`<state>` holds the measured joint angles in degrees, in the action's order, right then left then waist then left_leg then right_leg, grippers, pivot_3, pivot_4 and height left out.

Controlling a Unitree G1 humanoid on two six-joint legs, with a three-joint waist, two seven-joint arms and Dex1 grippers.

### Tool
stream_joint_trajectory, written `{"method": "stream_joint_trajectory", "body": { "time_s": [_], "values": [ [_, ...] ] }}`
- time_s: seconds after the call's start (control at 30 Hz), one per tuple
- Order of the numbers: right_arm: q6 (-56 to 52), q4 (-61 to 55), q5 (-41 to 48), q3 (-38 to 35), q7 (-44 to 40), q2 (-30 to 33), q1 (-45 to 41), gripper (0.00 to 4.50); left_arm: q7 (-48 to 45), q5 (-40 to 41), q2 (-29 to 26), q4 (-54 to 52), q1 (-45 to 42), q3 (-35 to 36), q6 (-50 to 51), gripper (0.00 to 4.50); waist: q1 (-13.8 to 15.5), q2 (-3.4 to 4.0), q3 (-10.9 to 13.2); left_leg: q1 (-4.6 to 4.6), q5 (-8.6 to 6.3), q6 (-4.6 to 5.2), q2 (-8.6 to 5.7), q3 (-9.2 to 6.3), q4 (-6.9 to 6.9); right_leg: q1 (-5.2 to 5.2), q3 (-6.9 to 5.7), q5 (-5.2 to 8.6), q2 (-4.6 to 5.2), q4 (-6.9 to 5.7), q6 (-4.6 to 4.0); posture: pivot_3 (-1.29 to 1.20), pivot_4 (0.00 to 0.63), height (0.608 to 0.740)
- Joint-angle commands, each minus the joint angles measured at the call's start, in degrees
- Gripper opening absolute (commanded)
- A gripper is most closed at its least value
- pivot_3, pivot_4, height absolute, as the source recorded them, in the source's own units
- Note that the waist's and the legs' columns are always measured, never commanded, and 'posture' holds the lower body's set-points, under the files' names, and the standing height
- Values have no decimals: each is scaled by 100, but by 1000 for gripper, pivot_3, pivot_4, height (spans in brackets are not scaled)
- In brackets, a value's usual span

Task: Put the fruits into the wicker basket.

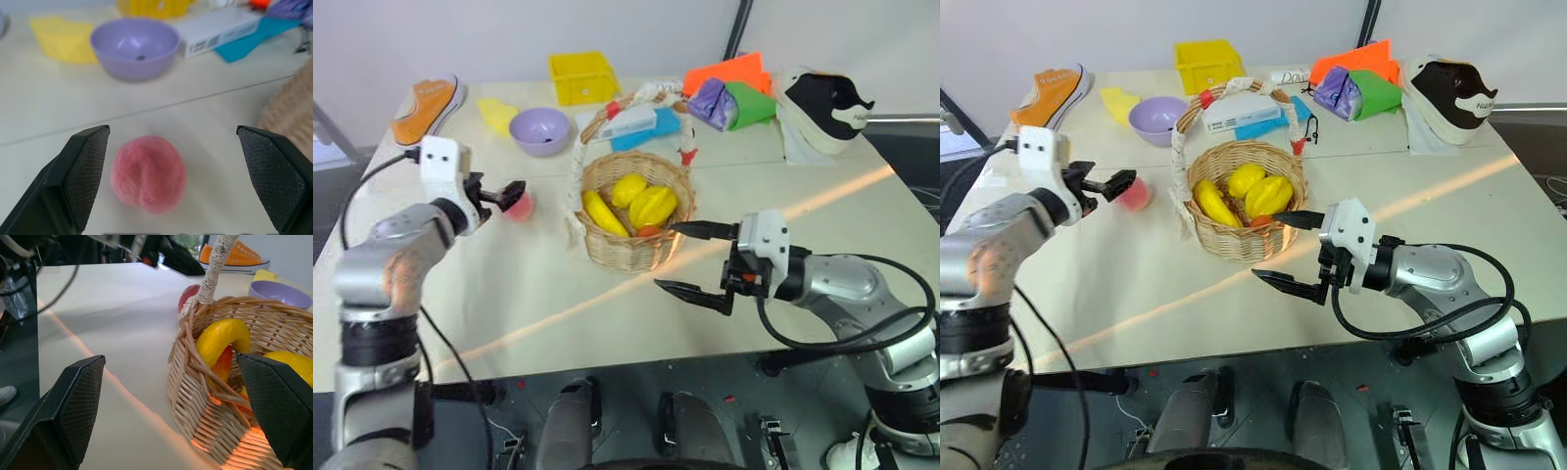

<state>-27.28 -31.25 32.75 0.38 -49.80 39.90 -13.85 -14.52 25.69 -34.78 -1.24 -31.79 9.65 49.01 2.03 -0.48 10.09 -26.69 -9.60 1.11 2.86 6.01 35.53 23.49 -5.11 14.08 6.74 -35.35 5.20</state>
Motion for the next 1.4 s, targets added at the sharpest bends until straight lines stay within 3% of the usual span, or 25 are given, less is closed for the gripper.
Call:
{"method": "stream_joint_trajectory", "body": {
  "time_s": [0.03, 0.37, 0.47, 0.53, 0.7, 0.83, 0.97, 1.07, 1.2, 1.27, 1.33, 1.4],
  "values": [
    [5, -228, 70, -126, 46, 21, 22, 4500, -31, -414, -42, 352, -237, -206, -228, 4446, 1, -2, 1, -2, 1, 1, 2, 2, 0, 4, 0, -3, -4, -4, 7, 0, 150, 740],
    [-22, -420, 55, -165, 206, 23, 235, 4500, -199, -703, 237, 1225, -448, -116, -557, 4446, 21, -4, 0, 0, -5, -11, 4, -4, 16, 2, -2, 0, 2, -16, 2, 0, 150, 740],
    [-17, -421, 60, -167, 214, 29, 242, 4500, -226, -730, 252, 1271, -454, -47, -607, 3567, 18, -4, 0, -1, -5, -11, 6, -6, 15, 3, -2, 0, 2, -18, 2, 0, 150, 740],
    [-13, -412, 63, -166, 215, 35, 233, 4500, -224, -751, 206, 1258, -436, -2, -604, 2709, 14, -4, 0, -1, -5, -10, 6, -5, 15, 3, -2, 0, 2, -19, 3, 0, 150, 740],
    [-8, -405, 64, -166, 204, 48, 221, 4500, -342, -705, -20, 825, -154, 290, -708, 2573, 10, -4, 1, -1, -4, -9, 6, -4, 15, 3, -2, 0, 2, -19, 3, 0, 150, 740],
    [17, -358, 60, -264, 155, 121, 260, 4500, -1122, -80, -353, -406, 594, 989, -869, 2573, -5, -4, 1, -2, -5, -11, 11, -4, 12, 7, -1, 0, 2, -19, 3, 0, 150, 740],
    [101, -60, 17, -520, -11, 318, 305, 4500, -2711, 1659, -1064, -2372, 1957, 1925, -138, 2573, -47, -4, 1, -5, -6, -13, 20, -1, 1, 17, 4, 1, 10, -10, 1, 0, 150, 740],
    [218, 248, -61, -673, -141, 425, 283, 4500, -3051, 2771, -1409, -3263, 2305, 2042, 399, 2573, 15, 1, -1, -1, -7, -15, 16, -4, 0, 29, 2, 2, 15, 0, -1, 0, 150, 740],
    [461, 654, -217, -774, -306, 510, 282, 4500, -2226, 3002, -1146, -3754, 1283, 941, 598, 2573, 76, 1, -2, 3, -8, -14, 13, -3, -1, 12, 0, -4, 16, 19, -11, 0, 150, 740],
    [578, 783, -277, -808, -366, 509, 307, 4500, -1860, 2653, -949, -3696, 731, 261, 657, 2573, 52, 1, -2, 7, -8, -13, 9, 0, -1, 3, 1, -5, 15, 23, -12, 0, 150, 740],
    [679, 890, -313, -892, -393, 506, 362, 4500, -1426, 1640, -791, -3371, 37, -890, 600, 2573, 35, 0, -2, 13, -7, -11, -5, 2, 4, -23, 1, -5, 9, 22, -10, 0, 150, 740],
    [740, 910, -338, -931, -394, 495, 436, 4500, -1015, 1271, -349, -2934, -466, -1342, 647, 2573, 32, -1, -2, 13, -6, -8, -8, 6, 2, -24, 4, -1, 4, 16, -2, 0, 150, 740]
  ]
}}
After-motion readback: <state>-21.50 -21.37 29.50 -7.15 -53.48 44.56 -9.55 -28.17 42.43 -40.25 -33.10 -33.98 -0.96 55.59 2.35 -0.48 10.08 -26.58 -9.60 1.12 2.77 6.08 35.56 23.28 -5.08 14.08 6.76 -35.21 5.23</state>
